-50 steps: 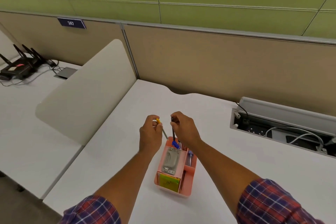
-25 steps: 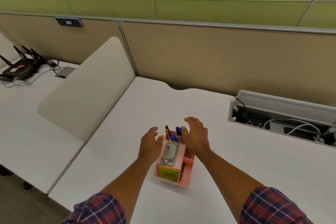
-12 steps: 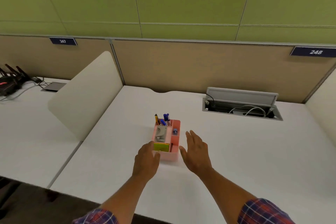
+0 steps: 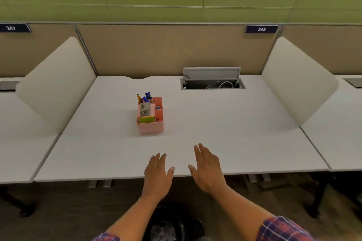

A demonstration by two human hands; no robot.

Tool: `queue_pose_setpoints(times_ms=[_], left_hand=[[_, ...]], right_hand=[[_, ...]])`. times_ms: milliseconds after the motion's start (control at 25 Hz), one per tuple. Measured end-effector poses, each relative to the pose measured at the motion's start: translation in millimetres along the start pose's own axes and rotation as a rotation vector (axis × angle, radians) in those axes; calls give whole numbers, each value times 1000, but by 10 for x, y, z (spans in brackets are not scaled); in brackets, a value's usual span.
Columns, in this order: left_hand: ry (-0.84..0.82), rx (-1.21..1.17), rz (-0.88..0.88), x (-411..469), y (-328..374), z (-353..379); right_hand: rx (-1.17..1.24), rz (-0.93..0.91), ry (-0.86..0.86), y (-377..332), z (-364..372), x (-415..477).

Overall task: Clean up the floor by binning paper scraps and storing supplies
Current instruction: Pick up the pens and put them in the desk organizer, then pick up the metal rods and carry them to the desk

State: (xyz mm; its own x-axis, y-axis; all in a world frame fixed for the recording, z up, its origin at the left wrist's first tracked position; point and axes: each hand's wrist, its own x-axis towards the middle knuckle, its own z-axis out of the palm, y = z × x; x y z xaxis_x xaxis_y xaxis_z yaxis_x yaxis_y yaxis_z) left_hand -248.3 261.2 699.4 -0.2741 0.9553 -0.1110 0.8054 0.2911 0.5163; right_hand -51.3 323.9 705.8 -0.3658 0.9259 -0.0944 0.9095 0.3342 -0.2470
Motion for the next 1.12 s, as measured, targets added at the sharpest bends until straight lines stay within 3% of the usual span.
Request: queue_pose_setpoints(times_ms=[280, 680, 880, 1120], left_hand=[[-117, 18, 140, -670, 438, 713], [-355, 77, 147, -1676, 1244, 1838], [-363, 76, 56, -2051, 1278, 2629], [-442, 127, 30, -2300, 640, 4016]], right_hand=[[-33, 148, -42, 836, 121, -1179], [21, 425, -58, 2313, 408, -2858], [132, 547, -156, 3019, 1129, -3507], [267, 754, -255, 3790, 2707, -3916]])
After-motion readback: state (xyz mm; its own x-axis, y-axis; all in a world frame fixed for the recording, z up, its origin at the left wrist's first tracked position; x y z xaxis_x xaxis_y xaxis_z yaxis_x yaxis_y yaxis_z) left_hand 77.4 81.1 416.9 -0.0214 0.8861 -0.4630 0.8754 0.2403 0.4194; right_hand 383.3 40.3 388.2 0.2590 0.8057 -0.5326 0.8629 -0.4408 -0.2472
